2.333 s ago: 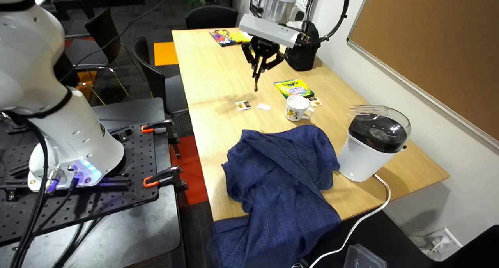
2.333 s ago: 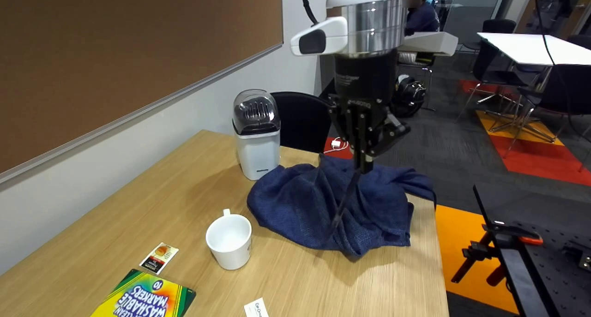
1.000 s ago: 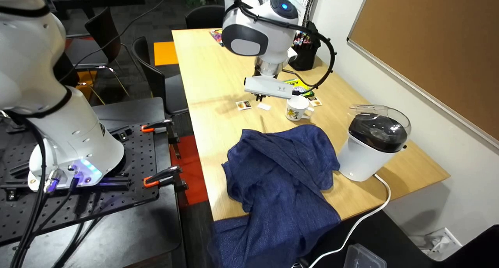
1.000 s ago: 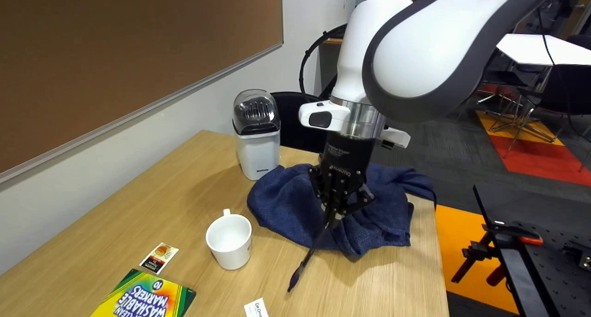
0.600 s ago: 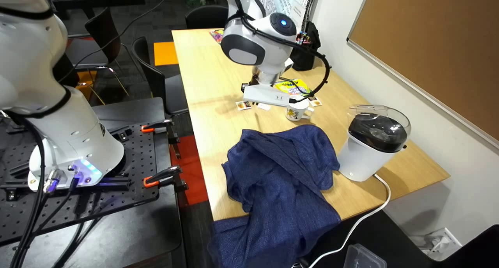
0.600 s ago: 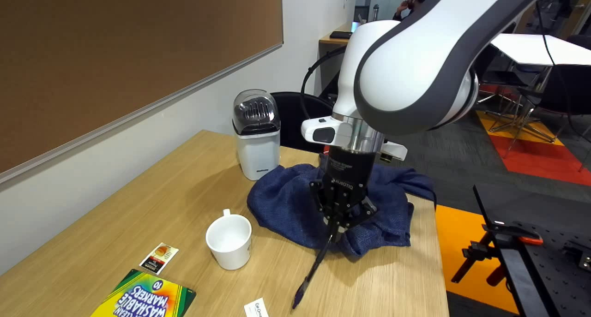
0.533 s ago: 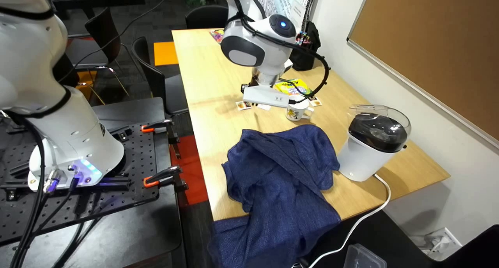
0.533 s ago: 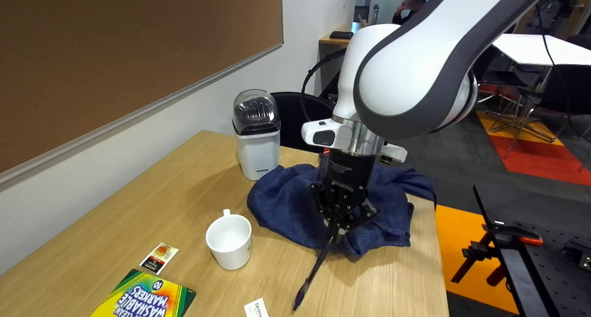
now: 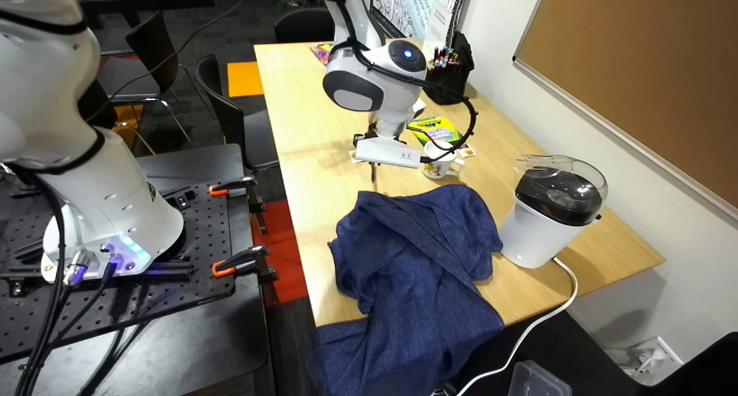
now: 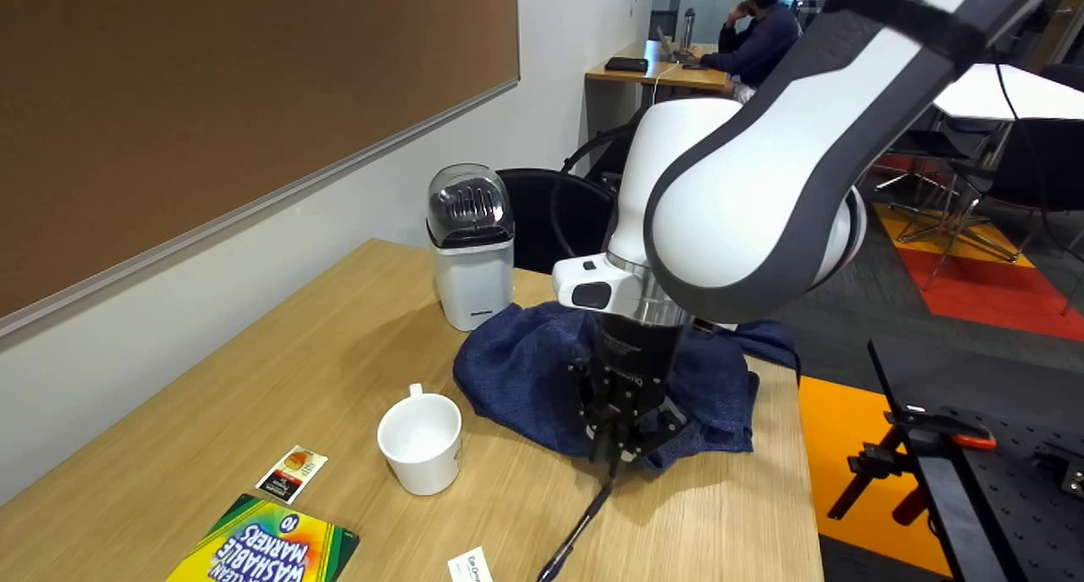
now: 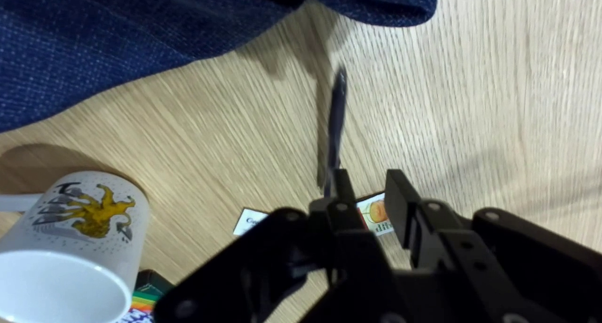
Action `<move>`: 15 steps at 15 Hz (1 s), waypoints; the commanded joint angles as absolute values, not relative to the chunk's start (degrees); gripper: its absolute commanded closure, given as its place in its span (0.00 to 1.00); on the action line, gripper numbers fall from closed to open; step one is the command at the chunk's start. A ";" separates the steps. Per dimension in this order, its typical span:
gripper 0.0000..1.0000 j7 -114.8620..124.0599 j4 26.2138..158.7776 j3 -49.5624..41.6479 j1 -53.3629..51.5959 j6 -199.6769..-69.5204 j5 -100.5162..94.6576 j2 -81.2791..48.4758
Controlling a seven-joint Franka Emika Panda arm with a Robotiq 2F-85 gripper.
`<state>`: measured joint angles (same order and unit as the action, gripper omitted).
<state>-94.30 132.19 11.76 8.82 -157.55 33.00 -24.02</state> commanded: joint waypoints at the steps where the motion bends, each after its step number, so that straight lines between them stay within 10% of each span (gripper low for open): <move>1: 0.45 -93.15 131.62 13.75 10.43 -160.07 32.68 -24.69; 7: 0.01 -85.18 133.09 12.39 7.88 -159.06 25.44 -18.41; 15: 0.00 -74.16 136.64 11.39 4.11 -146.65 20.51 -3.66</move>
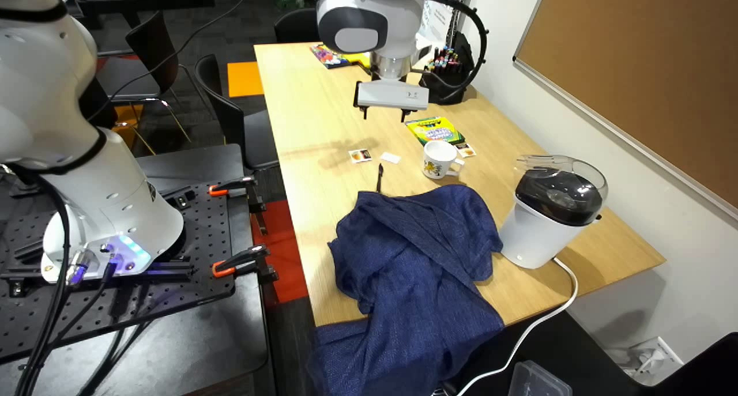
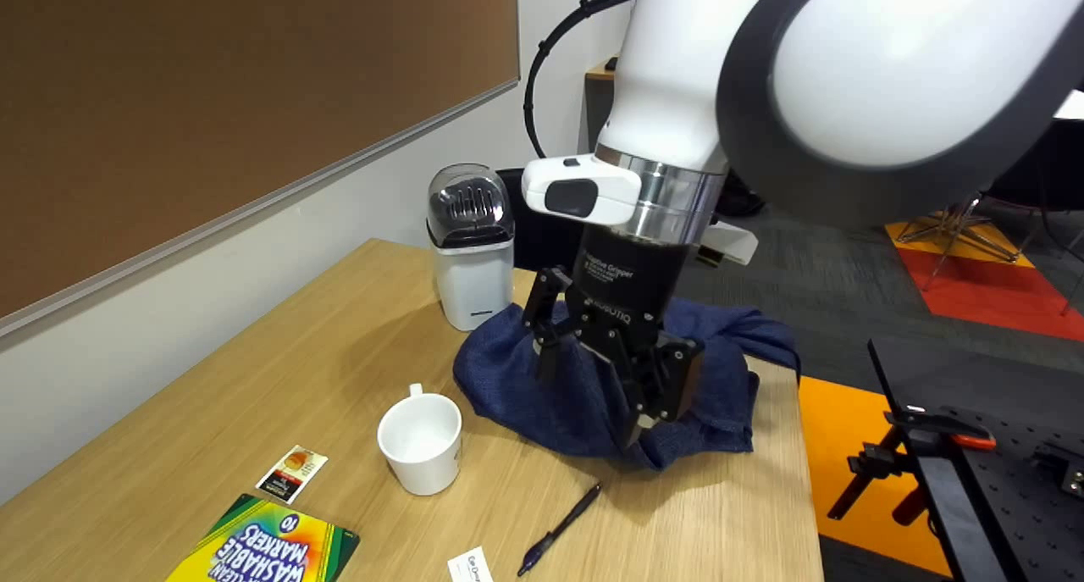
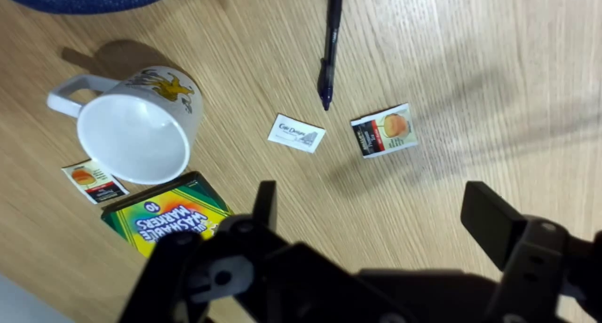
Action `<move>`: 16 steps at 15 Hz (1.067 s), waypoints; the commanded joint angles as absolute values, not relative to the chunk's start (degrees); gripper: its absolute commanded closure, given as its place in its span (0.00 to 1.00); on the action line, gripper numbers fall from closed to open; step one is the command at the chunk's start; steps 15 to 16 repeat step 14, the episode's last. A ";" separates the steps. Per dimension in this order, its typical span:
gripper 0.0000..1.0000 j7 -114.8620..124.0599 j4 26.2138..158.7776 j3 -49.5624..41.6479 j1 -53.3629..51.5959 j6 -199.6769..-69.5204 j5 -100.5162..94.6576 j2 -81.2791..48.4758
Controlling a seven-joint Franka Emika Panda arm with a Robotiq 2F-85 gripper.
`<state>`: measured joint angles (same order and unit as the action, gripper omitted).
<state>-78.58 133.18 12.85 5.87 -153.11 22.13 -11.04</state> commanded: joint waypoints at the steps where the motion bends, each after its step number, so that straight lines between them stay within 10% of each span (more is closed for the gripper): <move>1: 0.00 -73.58 137.18 10.92 3.45 -144.06 20.23 -1.72; 16: 0.00 -72.49 136.80 6.22 -1.35 -138.27 18.92 1.08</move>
